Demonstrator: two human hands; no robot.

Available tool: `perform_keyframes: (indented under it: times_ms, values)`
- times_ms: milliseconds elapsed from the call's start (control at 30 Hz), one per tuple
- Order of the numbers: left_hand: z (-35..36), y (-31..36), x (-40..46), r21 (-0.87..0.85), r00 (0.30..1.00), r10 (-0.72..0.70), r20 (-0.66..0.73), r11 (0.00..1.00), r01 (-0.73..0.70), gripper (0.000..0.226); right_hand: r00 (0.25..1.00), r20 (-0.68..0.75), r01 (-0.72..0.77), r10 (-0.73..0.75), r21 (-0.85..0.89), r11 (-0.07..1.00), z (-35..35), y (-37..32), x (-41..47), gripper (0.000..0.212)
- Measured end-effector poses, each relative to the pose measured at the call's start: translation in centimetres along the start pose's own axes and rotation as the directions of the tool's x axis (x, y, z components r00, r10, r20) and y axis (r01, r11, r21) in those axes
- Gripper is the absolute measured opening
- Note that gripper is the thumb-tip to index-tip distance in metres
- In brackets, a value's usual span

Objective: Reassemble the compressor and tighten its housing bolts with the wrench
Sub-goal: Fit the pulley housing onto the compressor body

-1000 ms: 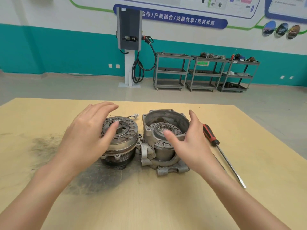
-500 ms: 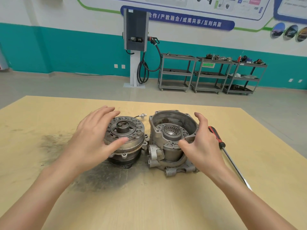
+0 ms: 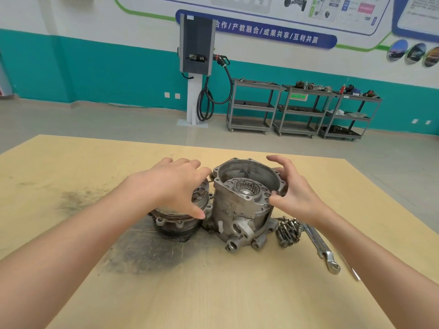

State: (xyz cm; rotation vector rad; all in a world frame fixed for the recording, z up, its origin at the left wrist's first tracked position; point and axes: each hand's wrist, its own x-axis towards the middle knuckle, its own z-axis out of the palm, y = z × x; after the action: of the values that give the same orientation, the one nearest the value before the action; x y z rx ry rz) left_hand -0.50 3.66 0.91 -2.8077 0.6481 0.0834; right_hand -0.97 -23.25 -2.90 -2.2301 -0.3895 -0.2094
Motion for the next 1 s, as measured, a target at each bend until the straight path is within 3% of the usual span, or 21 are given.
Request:
perform_keyframes:
  times_ms: [100, 467, 567, 667, 733, 867, 1000]
  values:
    - [-0.1, -0.5, 0.7, -0.045, 0.997, 0.012, 0.076, 0.999, -0.009, 0.094, 0.999, 0.038, 0.025, -0.026, 0.02, 0.999, -0.4, 0.4, 0.2, 0.077]
    - [0.8, -2.3, -0.2, -0.029, 0.988, 0.14, 0.063, 0.99, -0.139, 0.105, 0.984, 0.121, 0.12, -0.132, 0.101, 0.988, -1.0, 1.3, 0.3, 0.073]
    - [0.2, -2.4, -0.3, -0.03, 0.983, 0.164, 0.077, 0.986, -0.162, 0.101, 0.977, 0.153, 0.142, -0.147, 0.043, 0.989, -1.6, 1.2, 0.6, 0.074]
    - [0.2, -2.7, -0.6, -0.032, 0.977, 0.203, 0.064, 0.979, -0.201, 0.098, 0.973, 0.188, 0.16, -0.133, -0.139, 0.977, -2.2, 1.3, 0.5, 0.076]
    - [0.5, -2.9, -0.9, -0.043, 0.975, 0.213, 0.058, 0.977, -0.21, 0.097, 0.989, 0.114, 0.116, -0.09, -0.249, 0.962, -2.0, 1.6, -0.2, 0.075]
    - [0.3, -2.9, -1.1, -0.018, 0.976, 0.199, 0.086, 0.98, -0.199, 0.096, 0.991, -0.086, 0.079, -0.103, -0.25, 0.965, -0.1, 1.9, -1.4, 0.069]
    - [-0.5, -2.5, -0.6, -0.053, 0.971, 0.198, 0.135, 0.98, -0.193, 0.096, 0.987, -0.106, 0.089, -0.119, -0.247, 0.965, 0.7, 2.0, -1.4, 0.07]
